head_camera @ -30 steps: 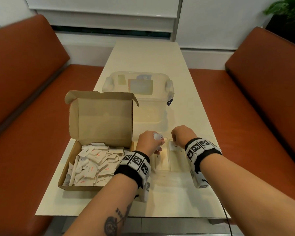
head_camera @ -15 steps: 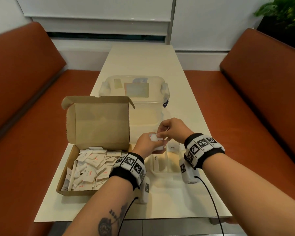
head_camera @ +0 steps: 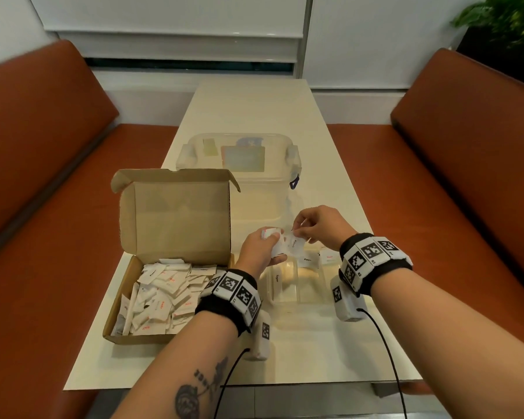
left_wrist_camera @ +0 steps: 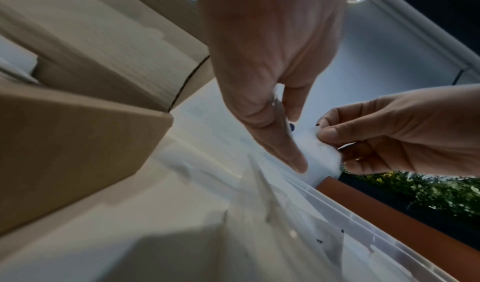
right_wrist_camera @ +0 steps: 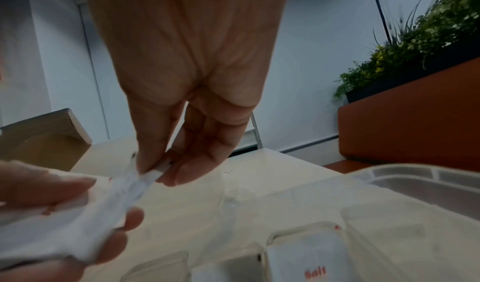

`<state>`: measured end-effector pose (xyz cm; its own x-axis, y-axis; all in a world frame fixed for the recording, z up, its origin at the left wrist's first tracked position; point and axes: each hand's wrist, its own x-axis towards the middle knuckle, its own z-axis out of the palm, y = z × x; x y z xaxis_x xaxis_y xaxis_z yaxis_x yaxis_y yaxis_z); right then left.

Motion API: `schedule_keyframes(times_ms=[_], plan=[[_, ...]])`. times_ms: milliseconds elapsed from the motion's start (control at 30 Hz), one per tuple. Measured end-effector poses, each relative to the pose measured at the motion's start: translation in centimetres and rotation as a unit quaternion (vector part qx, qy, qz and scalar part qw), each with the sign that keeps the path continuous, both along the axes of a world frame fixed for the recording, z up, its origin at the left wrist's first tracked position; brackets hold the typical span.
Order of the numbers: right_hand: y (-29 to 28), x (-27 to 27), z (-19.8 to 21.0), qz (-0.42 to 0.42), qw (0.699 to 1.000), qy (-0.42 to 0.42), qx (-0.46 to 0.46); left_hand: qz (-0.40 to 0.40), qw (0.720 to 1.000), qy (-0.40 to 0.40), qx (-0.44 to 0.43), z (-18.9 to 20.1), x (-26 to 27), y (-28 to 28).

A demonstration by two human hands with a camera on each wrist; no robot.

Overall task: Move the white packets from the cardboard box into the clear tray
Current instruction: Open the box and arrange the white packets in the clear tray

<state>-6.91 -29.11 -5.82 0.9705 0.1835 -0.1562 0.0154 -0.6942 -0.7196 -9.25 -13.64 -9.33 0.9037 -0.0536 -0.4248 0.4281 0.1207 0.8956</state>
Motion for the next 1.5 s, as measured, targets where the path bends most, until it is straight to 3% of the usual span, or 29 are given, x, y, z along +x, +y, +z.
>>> schedule_keyframes(times_ms=[200, 367, 533, 600, 667, 767, 900, 1133, 1500], plan=[[0.4, 0.2, 0.8, 0.029, 0.999, -0.011, -0.028, -0.050, 0.998, -0.024, 0.001, -0.1, -0.8, -0.2], [0.6, -0.3, -0.3, -0.060, 0.997, 0.004, 0.040, 0.005, 0.999, -0.031, -0.014, -0.3, -0.6, -0.3], [0.4, -0.6, -0.8, -0.060, 0.994, 0.063, 0.062, 0.027, 0.999, -0.029, -0.009, -0.8, -0.3, 0.0], [0.3, -0.2, -0.7, -0.065, 0.997, 0.043, 0.014, 0.028, 0.999, -0.029, -0.003, -1.2, -0.4, 0.2], [0.2, 0.1, -0.4, -0.048, 0.994, 0.018, -0.099, 0.033, 0.999, -0.025, -0.001, -1.7, -0.5, 0.4], [-0.1, 0.4, -0.4, -0.008, 0.967, 0.035, -0.250, 0.034, 0.999, -0.012, 0.003, -2.1, -0.4, 0.7], [0.7, 0.4, -1.3, 0.045, 0.936, 0.056, -0.346, 0.013, 0.999, -0.015, 0.027, -2.1, -0.3, 0.6], [2.5, 0.9, -1.9, 0.083, 0.903, 0.067, -0.416, -0.015, 0.997, -0.037, 0.061, -2.0, -0.2, 0.6], [2.6, 0.4, -2.5, 0.115, 0.892, 0.058, -0.434, -0.030, 0.996, -0.040, 0.078, -2.1, -0.1, 0.7]])
